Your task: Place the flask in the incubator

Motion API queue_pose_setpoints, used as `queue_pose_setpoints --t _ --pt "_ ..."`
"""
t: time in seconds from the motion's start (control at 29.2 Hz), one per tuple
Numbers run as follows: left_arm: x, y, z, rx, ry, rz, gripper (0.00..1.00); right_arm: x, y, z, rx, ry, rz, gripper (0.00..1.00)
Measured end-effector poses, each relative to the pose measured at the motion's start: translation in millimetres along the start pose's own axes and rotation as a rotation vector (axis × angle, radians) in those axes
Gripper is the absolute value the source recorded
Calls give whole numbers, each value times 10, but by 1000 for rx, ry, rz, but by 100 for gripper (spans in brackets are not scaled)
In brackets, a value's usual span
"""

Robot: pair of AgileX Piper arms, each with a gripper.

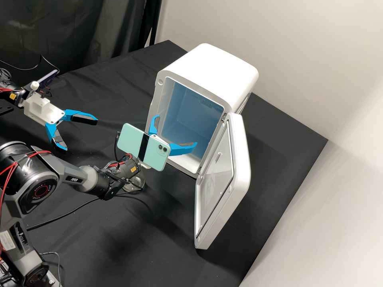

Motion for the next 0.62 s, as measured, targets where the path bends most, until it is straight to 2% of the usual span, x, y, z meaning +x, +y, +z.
queue_pose_setpoints --t 0.14,0.38,0.51,0.62 --pt "0 0 0 0 0 0 100 -4 -2 2 0 0 0 100" --pt "0 0 0 0 0 0 100 -210 22 39 -9 -5 -3 100" --pt "-1 2 -9 -6 4 1 100 -332 47 15 -21 32 18 100" --pt "-3 8 -17 -3 4 3 100 -389 25 4 -36 57 8 100"
